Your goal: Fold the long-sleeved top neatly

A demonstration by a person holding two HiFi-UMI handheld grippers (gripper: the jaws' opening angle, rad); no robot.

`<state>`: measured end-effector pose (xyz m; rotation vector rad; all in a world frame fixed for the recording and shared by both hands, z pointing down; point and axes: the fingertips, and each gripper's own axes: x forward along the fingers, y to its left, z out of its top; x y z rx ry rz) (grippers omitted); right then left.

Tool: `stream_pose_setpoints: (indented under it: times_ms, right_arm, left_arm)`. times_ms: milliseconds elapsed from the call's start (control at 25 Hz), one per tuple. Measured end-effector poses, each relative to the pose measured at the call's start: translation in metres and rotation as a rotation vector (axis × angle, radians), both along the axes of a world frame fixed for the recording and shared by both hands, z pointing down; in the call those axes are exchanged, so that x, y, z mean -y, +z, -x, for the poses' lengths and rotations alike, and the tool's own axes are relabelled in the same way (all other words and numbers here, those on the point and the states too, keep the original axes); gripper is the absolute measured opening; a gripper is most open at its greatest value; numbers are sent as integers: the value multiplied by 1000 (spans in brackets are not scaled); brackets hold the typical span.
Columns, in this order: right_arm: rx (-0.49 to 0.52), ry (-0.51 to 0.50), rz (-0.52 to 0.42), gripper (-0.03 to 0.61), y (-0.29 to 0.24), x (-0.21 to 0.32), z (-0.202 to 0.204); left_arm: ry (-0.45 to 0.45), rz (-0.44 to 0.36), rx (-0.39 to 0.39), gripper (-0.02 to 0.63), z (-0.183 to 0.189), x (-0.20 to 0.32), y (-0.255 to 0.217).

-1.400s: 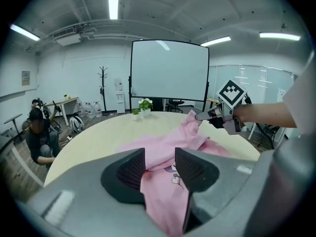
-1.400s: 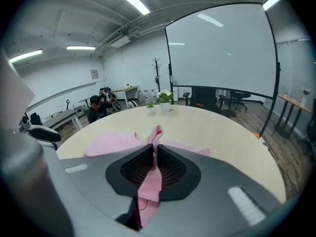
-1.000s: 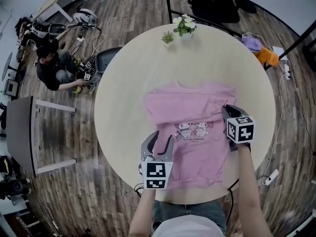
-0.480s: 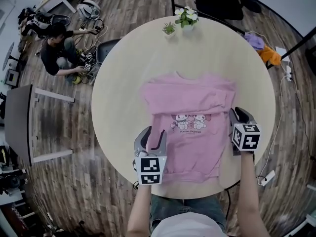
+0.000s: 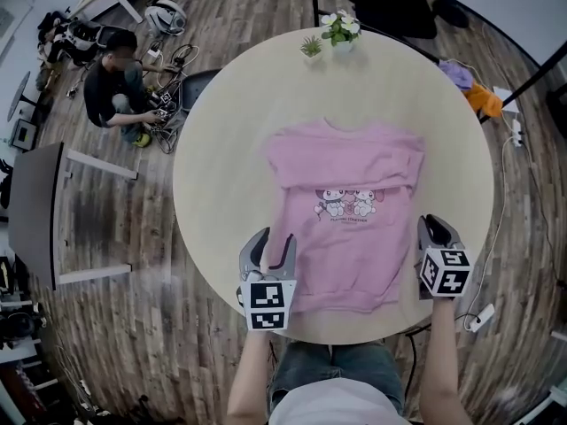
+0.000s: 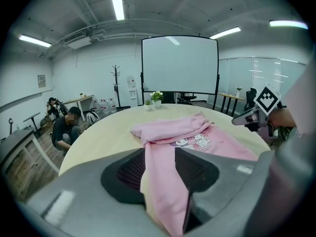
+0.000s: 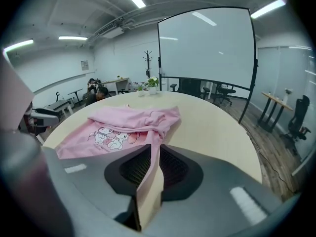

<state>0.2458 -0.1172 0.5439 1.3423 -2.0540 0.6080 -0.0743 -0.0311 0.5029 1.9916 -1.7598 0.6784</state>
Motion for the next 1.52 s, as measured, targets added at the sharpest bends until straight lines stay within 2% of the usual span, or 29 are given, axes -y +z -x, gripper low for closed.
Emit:
stream_pose_setpoints:
  times_ms: [400,800,1160,1520]
  right_arm:
    - [-25,50,15,80,0,-85,1]
    - [-32,98,71,87,15,-160,0]
    - [-31,136,134,101,38,-203,-4]
    - [-21,121,176,141,55,-228,4]
  left_arm:
    - [68,6,-26,190,1,-59,3]
    - [129,68,-43,190,-5,-113,23]
    - [173,118,-54,190,-13,-145,40]
    - [202,169,-87,190,-22,-170,59]
